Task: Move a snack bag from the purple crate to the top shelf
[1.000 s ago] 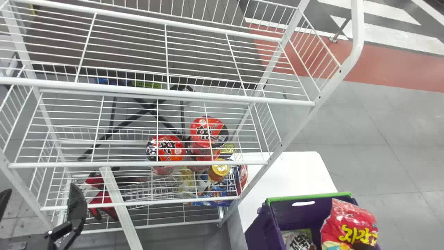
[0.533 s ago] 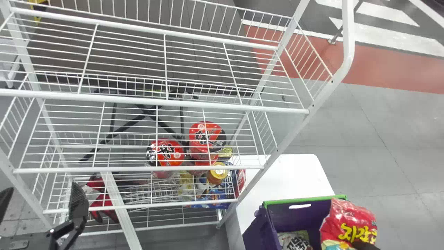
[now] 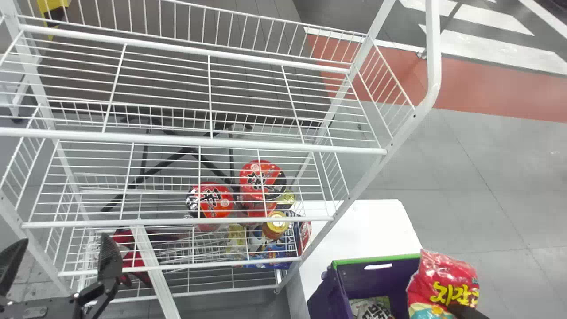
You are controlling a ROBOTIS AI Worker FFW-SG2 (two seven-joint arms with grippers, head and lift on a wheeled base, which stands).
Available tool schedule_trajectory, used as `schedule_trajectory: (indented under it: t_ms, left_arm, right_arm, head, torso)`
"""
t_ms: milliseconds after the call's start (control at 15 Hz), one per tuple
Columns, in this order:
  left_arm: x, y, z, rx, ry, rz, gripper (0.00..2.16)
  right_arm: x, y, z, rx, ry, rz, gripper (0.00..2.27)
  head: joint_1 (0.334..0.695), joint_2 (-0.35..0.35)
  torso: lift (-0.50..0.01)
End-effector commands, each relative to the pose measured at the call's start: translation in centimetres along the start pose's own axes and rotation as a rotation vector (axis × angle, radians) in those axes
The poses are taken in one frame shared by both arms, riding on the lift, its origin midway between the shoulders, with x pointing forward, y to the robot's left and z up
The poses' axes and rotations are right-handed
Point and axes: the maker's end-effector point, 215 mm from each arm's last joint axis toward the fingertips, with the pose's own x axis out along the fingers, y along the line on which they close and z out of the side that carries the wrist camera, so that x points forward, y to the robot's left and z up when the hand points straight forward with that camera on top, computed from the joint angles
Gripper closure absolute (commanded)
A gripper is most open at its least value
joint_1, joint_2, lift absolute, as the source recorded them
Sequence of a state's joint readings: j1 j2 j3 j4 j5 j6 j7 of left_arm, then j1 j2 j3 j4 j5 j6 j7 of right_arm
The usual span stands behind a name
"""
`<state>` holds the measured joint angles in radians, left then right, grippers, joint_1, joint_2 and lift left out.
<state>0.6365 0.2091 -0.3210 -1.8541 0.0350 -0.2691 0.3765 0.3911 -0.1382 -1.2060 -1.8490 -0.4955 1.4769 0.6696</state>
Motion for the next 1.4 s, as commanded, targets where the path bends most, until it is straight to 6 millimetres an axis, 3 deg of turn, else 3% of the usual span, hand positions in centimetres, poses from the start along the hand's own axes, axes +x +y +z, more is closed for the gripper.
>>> schedule_trajectory:
  t_ms: [0,1333]
  left_arm:
    - [0.0,-0.08,-0.02,0.003,0.002,-0.001,0.0]
    - [-0.12,0.32,-0.31,0.007,0.004,0.01,0.0]
  right_arm:
    - [-0.02,-0.32,0.11,0.004,-0.005,-0.003,2.22]
    - [-0.02,0.1,-0.11,0.005,-0.004,0.009,2.22]
  head:
    - [0.695,-0.35]
    - [0.695,-0.35]
  torso:
    - [-0.142]
    - [-0.063]
